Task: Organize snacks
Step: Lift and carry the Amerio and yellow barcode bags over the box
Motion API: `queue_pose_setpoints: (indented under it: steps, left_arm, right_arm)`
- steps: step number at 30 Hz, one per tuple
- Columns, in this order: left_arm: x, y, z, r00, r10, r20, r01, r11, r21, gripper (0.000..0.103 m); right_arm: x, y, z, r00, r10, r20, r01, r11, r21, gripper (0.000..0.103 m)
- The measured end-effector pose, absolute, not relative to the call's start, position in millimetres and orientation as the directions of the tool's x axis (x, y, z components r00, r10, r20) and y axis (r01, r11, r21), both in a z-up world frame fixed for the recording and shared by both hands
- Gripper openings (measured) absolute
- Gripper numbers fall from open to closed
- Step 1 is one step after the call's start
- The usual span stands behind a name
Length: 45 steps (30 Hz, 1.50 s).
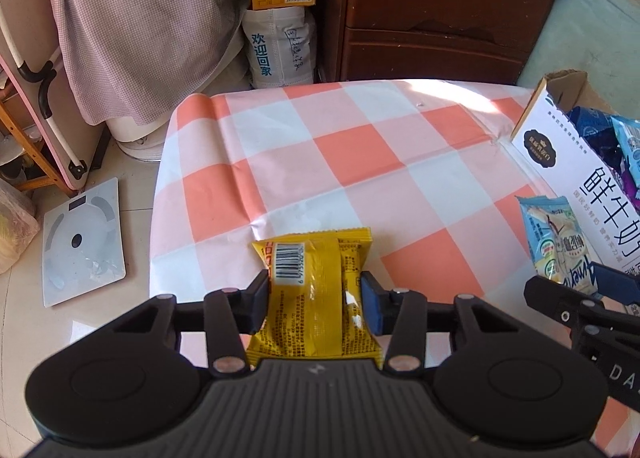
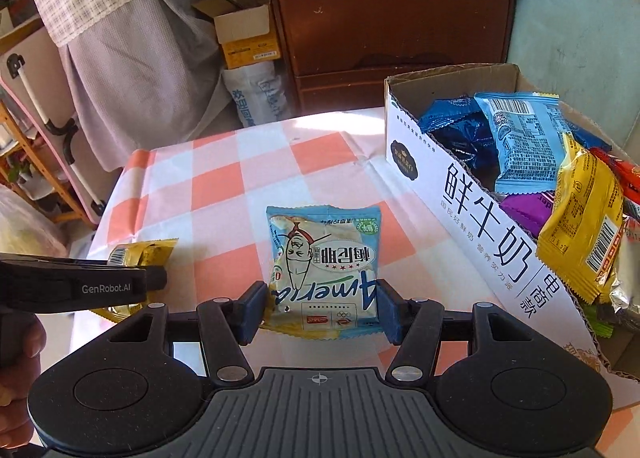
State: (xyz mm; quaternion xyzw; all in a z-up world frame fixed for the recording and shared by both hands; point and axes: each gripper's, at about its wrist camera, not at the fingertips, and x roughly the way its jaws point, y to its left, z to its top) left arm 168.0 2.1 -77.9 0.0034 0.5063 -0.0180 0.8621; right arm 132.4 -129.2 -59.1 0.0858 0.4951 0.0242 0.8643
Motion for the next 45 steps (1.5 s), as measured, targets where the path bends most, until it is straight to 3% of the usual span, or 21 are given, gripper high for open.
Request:
queue_pose_setpoints:
  steps: [17,26,39,45]
  left_arm:
    - [169.1,-16.9,-42.6,0.617,-0.007,-0.787,0.023,1.0,0.01,0.045]
    - [173.6,-29.4,-28.3,0.655,-0.042,-0.754,0.001,0.999,-0.055,0.045]
    - [169.7,-85.9,-16.1,0.707,-0.183,-0.683,0.19,0.98,-0.067,0.045]
    - [165.3,-119.4,-3.1,0.707,-0.309,-0.636,0.317,0.942,-0.106,0.045]
  right_arm:
    - [130.6,-140.1,-37.4,0.583,0.148,-0.799,0.014,0.981,0.192,0.057]
    - [125.7,-165.8,-19.6,0.638,0.159,-0.753,0.04,0.97,0.239,0.057]
    - [121.7,-227.3,9.9,0.716,0.039,-0.697,0.179,0.955,0.238,0.057]
    - [119.4,-264.5,12.8,0.712,-0.026,-0.702,0.288,0.922,0.258,0.057]
